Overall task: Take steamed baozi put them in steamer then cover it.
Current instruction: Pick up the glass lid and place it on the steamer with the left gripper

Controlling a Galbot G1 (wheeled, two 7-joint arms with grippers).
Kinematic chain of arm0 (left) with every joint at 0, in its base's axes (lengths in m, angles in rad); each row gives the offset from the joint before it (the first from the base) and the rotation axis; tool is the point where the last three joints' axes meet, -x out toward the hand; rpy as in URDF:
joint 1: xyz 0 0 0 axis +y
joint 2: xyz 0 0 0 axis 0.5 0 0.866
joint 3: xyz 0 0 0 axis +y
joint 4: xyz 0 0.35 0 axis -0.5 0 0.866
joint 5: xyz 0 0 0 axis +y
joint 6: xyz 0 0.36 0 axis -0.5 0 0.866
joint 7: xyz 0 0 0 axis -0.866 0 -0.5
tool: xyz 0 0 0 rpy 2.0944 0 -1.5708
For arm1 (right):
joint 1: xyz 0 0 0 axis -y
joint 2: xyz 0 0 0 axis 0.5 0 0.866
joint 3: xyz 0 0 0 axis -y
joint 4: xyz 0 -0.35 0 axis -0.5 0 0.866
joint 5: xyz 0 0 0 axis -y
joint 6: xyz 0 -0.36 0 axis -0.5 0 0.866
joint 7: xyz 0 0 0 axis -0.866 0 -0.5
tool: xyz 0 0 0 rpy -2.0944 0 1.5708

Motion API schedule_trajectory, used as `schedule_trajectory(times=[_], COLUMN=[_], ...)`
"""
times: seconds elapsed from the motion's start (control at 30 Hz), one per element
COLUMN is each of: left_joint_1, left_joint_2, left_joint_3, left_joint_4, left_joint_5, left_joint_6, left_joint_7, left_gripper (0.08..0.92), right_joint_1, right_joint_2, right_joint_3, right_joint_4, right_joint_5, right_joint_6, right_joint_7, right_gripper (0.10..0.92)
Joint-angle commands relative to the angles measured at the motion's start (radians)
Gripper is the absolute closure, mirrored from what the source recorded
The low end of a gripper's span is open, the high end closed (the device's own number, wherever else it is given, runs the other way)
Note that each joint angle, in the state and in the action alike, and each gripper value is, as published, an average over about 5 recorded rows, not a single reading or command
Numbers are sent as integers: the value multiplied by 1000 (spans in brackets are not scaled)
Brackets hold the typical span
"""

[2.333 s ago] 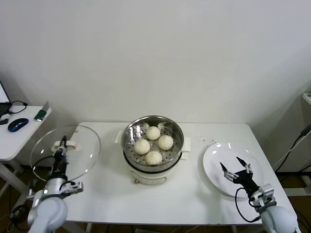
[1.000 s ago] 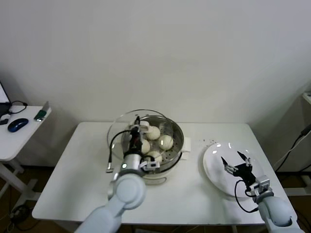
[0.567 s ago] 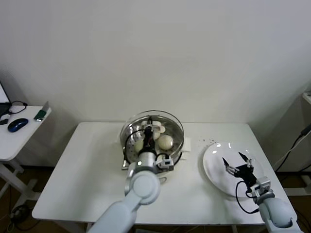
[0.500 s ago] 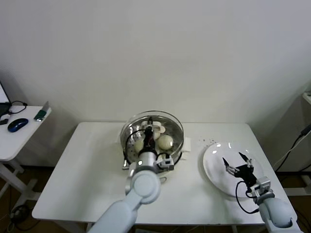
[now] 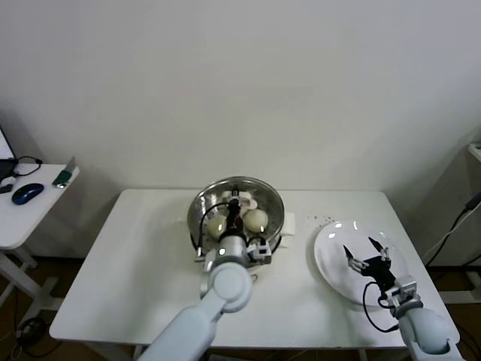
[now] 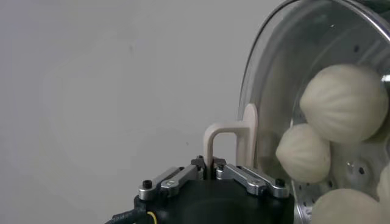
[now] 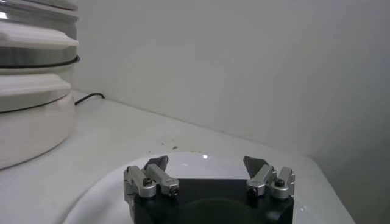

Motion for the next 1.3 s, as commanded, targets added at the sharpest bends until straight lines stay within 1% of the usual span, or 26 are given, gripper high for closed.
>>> schedule_trajectory(times=[0.03, 0.77, 0.97, 1.03, 1.13, 1.3], left_joint_1=[-2, 5, 17, 20, 21, 33], left_joint_2=[4, 1, 12, 17, 27, 48], left_joint_3=[-5, 11, 9, 8, 7, 6], left_joint_4=[28, 39, 23, 15, -8, -78], left_joint_5=[4, -19, -29, -35, -45, -69], left_joint_6=[43, 49, 42, 42, 45, 49], left_joint_7=[-5, -44, -4, -4, -4, -4], left_gripper=[853, 853, 853, 853, 817, 675], right_joint_1=[-1, 1, 5, 9, 13, 17], right_joint_2=[6, 17, 16, 16, 16, 15], right_joint_3=[2, 7, 8, 9, 11, 15], right_joint_4=[-2, -11, -12, -12, -8, -1], right_joint_5=[-4, -16, -16, -17, -20, 15], right_joint_6=[4, 14, 13, 9, -2, -34], right_joint_7=[-2, -12, -17, -16, -11, 9], right_gripper=[203, 203, 203, 203, 203, 203])
